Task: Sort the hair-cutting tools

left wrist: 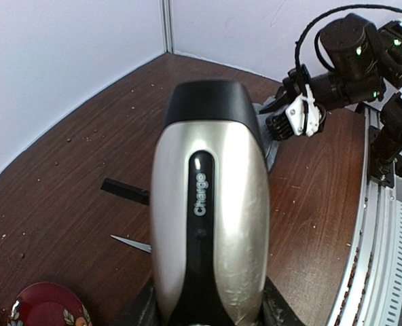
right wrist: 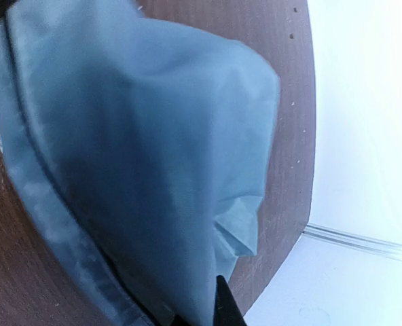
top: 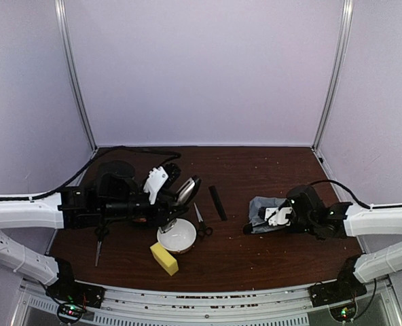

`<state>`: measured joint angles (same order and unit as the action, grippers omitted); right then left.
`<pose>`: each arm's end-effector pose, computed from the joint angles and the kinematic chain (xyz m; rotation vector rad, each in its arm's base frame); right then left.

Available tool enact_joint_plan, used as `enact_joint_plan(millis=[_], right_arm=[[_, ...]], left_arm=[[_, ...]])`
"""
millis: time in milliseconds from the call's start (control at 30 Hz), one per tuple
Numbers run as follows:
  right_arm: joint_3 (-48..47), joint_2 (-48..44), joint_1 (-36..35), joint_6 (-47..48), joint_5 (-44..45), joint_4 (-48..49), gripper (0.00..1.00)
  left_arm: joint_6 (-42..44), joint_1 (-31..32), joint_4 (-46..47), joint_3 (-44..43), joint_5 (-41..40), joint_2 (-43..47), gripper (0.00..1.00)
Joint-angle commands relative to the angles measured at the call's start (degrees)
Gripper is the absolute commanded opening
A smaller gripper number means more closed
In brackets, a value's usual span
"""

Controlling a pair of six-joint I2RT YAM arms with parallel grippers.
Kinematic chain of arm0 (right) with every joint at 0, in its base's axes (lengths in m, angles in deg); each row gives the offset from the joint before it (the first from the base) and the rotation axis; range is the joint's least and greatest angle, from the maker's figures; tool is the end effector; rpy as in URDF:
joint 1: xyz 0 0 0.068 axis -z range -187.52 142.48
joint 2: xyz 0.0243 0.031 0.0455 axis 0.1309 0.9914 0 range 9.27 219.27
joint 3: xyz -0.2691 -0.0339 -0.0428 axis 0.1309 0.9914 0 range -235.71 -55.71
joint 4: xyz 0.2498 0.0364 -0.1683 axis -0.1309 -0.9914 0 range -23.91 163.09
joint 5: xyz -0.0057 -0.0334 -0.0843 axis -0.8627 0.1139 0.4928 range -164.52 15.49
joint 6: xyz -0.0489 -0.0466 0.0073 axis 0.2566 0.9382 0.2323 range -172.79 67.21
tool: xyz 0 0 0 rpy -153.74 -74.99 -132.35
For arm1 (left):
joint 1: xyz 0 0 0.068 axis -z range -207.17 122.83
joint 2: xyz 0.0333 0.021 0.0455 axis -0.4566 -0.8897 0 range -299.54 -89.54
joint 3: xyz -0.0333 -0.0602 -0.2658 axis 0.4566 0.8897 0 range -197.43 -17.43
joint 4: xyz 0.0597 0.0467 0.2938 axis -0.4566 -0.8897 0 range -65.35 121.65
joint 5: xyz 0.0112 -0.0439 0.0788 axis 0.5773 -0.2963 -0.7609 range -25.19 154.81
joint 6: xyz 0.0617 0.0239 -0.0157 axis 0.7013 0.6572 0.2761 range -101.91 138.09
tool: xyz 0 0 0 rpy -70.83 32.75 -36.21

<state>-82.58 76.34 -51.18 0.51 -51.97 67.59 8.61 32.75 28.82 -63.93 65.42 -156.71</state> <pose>0.2048 0.1665 0.1284 -1.6325 1.6999 -0.5471 0.1633 -0.2831 0.2612 0.8883 1.8691 -0.7814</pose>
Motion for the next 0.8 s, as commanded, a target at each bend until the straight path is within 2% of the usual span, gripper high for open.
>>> enact_joint_plan(millis=[0, 200, 333, 567, 767], right_arm=[[-7.0, -3.4, -0.3, -5.7, -5.4, -12.3, 0.00], [-19.1, -3.4, -0.3, -13.2, -13.8, -30.7, 0.00], [-24.8, -1.7, -0.3, -17.2, -19.7, -39.2, 0.00], [-28.7, 1.4, -0.2, -23.1, -25.4, -42.4, 0.00], [-32.7, 7.0, -0.3, -24.2, -32.8, -44.0, 0.00]], left_arm=[[3.0, 2.0, 5.8, -1.0, -0.2, -0.8, 0.00], [14.1, 9.6, 8.3, 0.0, -3.3, -1.0, 0.00], [14.5, 11.8, 7.4, -1.8, -3.2, -2.6, 0.00], [16.8, 15.4, -7.6, -11.5, -2.5, -8.4, 0.00], [26.0, 21.9, -10.5, -16.5, -7.0, -13.0, 0.00]])
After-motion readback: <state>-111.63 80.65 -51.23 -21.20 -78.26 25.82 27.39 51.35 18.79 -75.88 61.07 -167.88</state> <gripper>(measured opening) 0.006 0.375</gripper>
